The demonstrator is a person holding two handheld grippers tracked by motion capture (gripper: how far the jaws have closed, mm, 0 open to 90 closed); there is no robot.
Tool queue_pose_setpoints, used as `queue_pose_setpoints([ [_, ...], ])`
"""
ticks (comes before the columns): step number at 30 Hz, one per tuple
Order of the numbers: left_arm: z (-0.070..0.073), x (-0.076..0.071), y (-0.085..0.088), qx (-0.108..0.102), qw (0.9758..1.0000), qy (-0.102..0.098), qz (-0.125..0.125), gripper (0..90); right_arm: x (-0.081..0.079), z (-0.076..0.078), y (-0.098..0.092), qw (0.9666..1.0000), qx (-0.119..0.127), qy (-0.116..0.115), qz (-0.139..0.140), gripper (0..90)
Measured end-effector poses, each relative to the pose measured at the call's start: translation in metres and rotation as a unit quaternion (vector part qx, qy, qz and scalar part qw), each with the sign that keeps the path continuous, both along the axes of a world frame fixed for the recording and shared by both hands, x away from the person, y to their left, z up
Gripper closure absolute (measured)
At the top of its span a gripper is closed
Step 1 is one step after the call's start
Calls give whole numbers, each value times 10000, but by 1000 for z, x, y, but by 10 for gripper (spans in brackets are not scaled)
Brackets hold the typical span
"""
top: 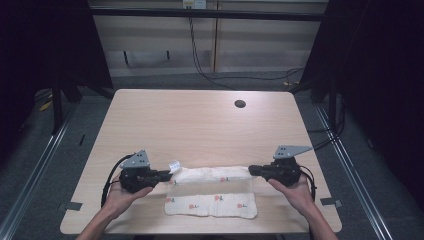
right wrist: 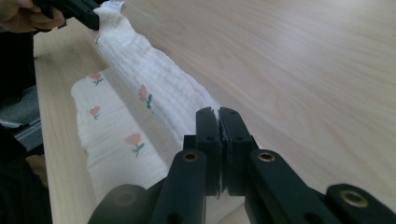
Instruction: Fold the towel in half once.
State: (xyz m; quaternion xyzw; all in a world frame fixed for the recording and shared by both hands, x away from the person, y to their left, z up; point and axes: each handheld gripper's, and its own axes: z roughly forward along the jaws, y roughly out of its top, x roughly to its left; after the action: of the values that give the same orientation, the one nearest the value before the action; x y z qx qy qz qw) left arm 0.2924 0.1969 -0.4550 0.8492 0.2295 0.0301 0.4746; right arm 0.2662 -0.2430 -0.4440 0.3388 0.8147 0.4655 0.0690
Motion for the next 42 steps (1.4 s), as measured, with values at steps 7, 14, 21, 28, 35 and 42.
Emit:
queue_pose_setpoints([
  [7, -19, 0, -3, 221, 9997, 138, -6, 854, -10, -14, 3, 9998, -156, 86, 76, 874],
  [14, -22, -10, -4, 343, 9990, 128, -253, 850, -16, -21, 7, 9989, -309, 222, 290, 851],
  [21, -29, -20, -9, 500, 9975, 199, -458, 840, -25, -32, 9, 9965, -482, 507, 457, 823],
  [28, -33, -29, -11, 745, 9952, 243, -583, 817, -36, -39, 10, 9950, -638, 563, 527, 803],
  [35, -35, -38, -8, 829, 9939, 314, -659, 780, -47, -42, 10, 9940, -717, 628, 543, 778],
  [42, -34, -48, -8, 878, 9921, 345, -830, 714, -56, -43, 7, 9937, -665, 698, 565, 748],
])
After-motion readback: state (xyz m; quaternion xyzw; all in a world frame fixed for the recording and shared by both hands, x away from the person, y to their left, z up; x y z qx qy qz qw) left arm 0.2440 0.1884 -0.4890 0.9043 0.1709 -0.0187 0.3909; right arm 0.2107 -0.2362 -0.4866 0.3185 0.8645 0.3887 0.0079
